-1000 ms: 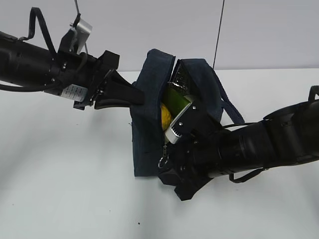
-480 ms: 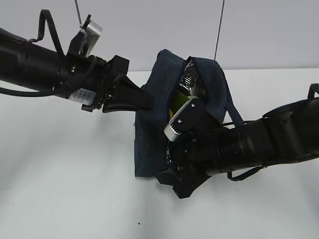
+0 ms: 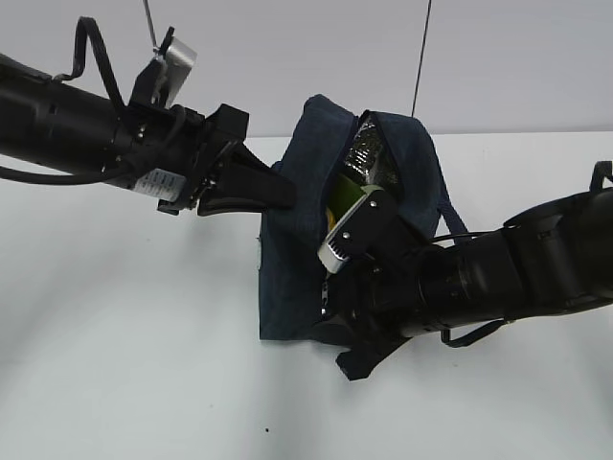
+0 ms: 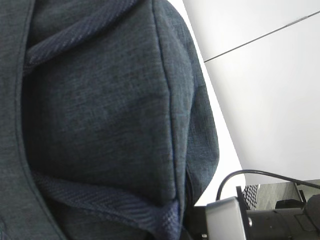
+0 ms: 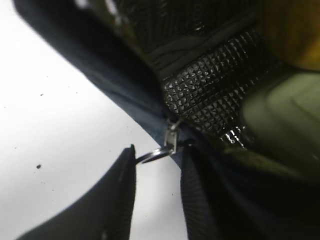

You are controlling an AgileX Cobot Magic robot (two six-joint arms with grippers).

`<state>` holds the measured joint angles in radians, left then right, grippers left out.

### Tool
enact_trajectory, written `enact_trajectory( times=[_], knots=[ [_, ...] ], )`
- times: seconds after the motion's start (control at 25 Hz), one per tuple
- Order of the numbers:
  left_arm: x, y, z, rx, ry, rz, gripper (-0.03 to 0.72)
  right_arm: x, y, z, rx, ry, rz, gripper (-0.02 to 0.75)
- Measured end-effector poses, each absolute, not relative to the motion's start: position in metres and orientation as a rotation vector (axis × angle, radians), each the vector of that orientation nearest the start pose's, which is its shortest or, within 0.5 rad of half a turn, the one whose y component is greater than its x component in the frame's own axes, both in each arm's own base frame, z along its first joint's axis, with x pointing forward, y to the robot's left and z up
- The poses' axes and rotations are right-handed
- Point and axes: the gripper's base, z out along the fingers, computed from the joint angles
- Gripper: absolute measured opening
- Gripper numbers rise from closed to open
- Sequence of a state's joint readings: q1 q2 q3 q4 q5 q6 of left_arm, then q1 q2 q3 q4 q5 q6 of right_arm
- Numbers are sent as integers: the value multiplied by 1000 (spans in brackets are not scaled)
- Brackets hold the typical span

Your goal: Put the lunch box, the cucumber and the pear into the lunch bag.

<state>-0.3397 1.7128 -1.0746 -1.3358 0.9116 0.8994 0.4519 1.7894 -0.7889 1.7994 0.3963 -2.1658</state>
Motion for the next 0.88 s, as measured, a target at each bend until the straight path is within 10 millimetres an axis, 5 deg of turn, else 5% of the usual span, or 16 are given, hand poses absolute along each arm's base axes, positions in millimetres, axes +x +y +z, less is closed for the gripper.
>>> enact_trajectory(
  times=[0.12,0.44,0.88],
  knots=[
    [299,-180,241,476,2380,-1349,9,279,174,144,-1088,2107,508,202],
    [299,-180,241,479,2378,-1348,9,279,174,144,-1088,2107,508,200],
    [299,-180,241,480,2377,-1346,9,279,175,145,-1070,2111,534,391]
  ],
)
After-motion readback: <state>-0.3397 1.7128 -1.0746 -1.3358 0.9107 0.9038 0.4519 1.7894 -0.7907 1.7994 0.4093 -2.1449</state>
